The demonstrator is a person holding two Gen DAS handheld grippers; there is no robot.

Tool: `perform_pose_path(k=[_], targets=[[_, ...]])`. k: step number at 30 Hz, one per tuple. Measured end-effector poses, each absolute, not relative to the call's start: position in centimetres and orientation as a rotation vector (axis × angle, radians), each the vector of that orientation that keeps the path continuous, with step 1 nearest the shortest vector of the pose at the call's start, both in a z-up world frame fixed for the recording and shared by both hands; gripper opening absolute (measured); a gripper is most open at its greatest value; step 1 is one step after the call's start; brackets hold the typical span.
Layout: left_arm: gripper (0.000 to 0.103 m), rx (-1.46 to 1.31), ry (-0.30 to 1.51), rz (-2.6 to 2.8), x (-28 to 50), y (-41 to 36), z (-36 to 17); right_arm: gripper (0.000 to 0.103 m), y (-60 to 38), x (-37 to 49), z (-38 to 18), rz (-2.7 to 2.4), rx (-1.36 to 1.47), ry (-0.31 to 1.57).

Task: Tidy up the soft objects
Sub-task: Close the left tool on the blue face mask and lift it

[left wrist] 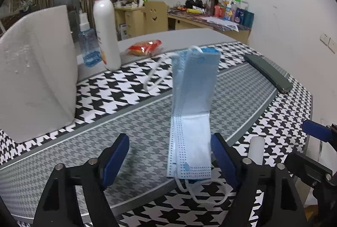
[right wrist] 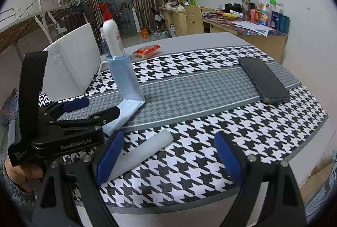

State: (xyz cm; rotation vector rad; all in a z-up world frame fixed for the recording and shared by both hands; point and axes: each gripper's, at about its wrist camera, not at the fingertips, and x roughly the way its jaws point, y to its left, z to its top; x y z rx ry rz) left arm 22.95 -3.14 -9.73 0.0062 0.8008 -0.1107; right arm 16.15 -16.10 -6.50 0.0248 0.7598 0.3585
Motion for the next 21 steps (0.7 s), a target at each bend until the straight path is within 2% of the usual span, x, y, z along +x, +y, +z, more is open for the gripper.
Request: perform_pose_path(k=[7, 11, 12, 16, 18, 21], targets=[[0.066, 0.009, 0.844, -0.133, 23.6, -3.6, -10.4, 0.091, -16.0, 16.1, -7.1, 0.372, 0.024, 0.777], [0.057, 0.013, 0.877, -0.142, 23.9, -3.8, -10.8, 0.091, -15.9, 16.0, -7.2, 0.378, 0.024, 0.782], [0.05, 0.018, 0.875, -0.15, 23.9, -3.9, -10.8, 0.091, -15.9, 16.0, -7.3, 0.38, 0.025, 0.784], [0.033, 0.034, 0.873, -0.175, 23.7, -4.5, -10.7, 0.091, -15.8, 15.9, -7.5, 0.388, 0.026, 0.793], [0.019, 0.025, 0.872, -0.184, 23.7, -4.4, -10.7, 0.091, -15.6, 15.8, -7.7, 0.394, 0.02, 0.8], [0.013, 0.001, 0.872, -0.195, 23.4, -4.2, -10.6, 0.091, -15.1, 15.5, -7.9, 0.401, 0.012, 0.809]])
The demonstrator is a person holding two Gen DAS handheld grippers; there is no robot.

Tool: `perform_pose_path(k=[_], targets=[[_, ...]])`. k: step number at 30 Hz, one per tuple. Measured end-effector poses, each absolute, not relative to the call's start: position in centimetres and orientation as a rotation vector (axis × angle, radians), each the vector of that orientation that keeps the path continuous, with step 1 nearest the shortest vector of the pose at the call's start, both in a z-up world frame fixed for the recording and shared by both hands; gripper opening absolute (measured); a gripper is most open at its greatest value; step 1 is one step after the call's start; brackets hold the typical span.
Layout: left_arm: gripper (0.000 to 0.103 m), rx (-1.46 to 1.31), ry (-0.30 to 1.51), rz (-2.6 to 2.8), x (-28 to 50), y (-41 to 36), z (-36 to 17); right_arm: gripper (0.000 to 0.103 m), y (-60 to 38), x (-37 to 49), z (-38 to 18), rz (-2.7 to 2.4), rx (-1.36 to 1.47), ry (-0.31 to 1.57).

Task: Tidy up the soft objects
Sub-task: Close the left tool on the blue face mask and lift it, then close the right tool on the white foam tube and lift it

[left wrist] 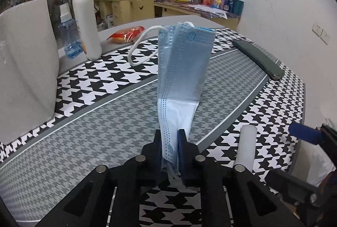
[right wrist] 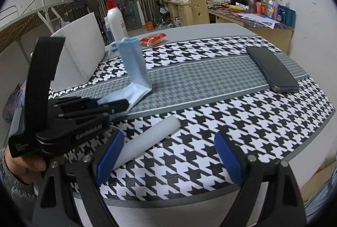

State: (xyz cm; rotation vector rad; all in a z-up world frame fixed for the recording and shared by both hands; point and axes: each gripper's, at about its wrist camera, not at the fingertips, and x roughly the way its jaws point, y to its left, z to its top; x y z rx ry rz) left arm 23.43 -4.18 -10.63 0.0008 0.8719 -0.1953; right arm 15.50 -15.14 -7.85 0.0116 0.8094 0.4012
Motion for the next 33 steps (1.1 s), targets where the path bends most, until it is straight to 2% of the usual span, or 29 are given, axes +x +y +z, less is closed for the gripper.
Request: perform_pose_path(k=[17, 24, 30, 33], targets=[[0.012, -0.074, 0.71, -0.1, 19.9, -1.1, -8.4, 0.091, -13.6, 14.2, -8.1, 0.364, 0.041, 0.846], [0.012, -0.077, 0.697, -0.079, 19.2, -0.6, -8.3, 0.09, -12.0, 14.6, -8.2, 0.326, 0.036, 0.847], [0.012, -0.087, 0.688, -0.083, 18.7, -0.5, -8.1, 0.071, -11.8, 15.3, -9.0, 0.301, 0.065, 0.905], [0.012, -0.091, 0.687, -0.09, 18.5, -0.5, -8.0, 0.07, -11.7, 15.3, -9.1, 0.3, 0.083, 0.913]])
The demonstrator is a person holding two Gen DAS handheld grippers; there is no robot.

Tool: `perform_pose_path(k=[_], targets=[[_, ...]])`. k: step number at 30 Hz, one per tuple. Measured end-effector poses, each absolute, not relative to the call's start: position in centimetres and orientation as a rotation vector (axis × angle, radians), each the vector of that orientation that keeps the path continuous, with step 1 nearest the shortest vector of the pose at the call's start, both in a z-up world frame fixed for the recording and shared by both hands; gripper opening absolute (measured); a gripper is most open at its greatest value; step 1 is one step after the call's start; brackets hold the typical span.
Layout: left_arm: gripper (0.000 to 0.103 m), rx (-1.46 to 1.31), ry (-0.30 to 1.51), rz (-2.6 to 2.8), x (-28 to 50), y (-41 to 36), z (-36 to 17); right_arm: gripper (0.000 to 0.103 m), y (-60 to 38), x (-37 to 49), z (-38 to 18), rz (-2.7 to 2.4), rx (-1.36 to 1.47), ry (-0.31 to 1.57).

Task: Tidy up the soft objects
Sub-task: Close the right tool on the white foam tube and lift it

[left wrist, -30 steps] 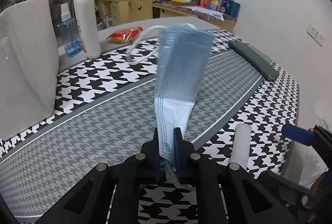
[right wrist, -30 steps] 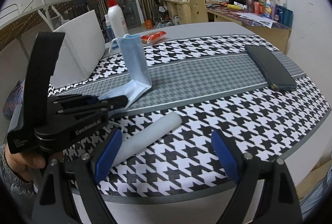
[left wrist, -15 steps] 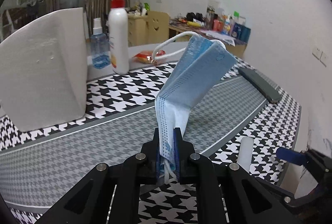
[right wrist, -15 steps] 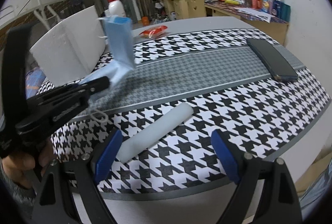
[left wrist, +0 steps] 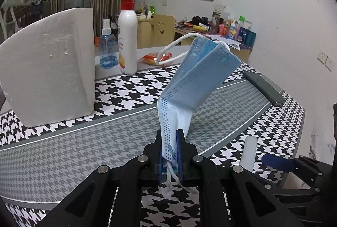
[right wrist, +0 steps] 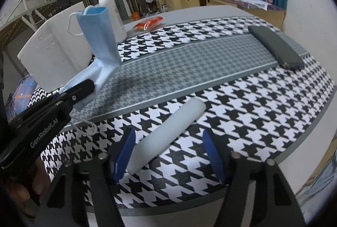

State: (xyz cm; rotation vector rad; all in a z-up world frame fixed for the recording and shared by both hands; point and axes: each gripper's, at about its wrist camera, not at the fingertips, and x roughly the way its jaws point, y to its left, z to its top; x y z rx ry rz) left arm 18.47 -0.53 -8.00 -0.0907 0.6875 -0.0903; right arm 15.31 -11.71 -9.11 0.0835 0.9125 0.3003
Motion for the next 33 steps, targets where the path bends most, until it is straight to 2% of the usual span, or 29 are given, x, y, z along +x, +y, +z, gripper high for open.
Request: perform_pose_path(k=[2, 8, 13, 19, 23, 33], targets=[[0.012, -0.085, 0.68, -0.096, 18.3, -0.7, -7.8, 0.067, -11.4, 15.3, -9.2, 0.299, 0.077, 0.911], [0.012, -0.09, 0.669, -0.096, 18.1, -0.5, -7.7, 0.049, -11.1, 15.5, -9.2, 0.259, 0.064, 0.928], [0.012, -0.098, 0.665, -0.097, 17.7, -0.4, -7.8, 0.043, -10.5, 15.5, -9.3, 0.26, 0.04, 0.935], [0.012, -0.133, 0.649, -0.089, 17.1, 0.5, -7.4, 0.027, -10.6, 15.9, -9.3, 0.256, 0.042, 0.946], [0.012, -0.12, 0.649, -0.103, 17.0, 0.3, -7.4, 0.012, -10.8, 15.8, -8.9, 0.252, 0.031, 0.929], [0.012, -0.122, 0.646, -0.1, 17.1, 0.4, -7.2, 0.01, -10.8, 15.5, -8.0, 0.283, 0.019, 0.887]])
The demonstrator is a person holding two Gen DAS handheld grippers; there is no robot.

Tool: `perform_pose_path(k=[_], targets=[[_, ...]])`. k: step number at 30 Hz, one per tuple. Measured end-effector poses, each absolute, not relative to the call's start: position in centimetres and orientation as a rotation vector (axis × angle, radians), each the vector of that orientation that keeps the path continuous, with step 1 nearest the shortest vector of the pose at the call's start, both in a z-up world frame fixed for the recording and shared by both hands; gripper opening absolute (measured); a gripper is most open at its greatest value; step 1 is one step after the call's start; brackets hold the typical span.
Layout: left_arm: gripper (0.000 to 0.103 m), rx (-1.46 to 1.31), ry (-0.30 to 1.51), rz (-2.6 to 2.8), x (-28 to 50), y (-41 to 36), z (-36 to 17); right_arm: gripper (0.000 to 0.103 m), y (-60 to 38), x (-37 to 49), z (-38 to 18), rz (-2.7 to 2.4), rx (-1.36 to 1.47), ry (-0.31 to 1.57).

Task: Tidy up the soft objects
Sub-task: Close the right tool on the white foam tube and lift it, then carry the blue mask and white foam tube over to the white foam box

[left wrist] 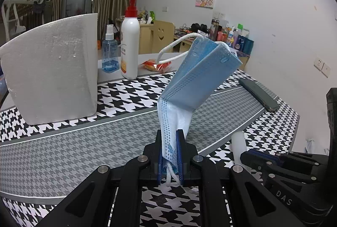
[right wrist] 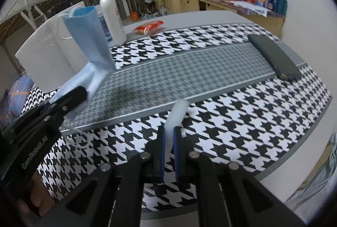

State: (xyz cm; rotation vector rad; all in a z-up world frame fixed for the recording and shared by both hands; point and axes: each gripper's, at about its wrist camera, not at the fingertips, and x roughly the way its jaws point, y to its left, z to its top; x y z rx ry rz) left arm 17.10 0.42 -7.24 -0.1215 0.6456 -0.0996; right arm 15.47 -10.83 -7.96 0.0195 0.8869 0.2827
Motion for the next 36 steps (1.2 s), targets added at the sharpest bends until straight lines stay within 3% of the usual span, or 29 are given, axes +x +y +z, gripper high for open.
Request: perform_pose_path(k=[36], targets=[[0.012, -0.084, 0.541, -0.054, 13.7, 0.9, -3.4, 0.01, -10.6, 14.4, -3.7, 0.384, -0.006, 0.728]])
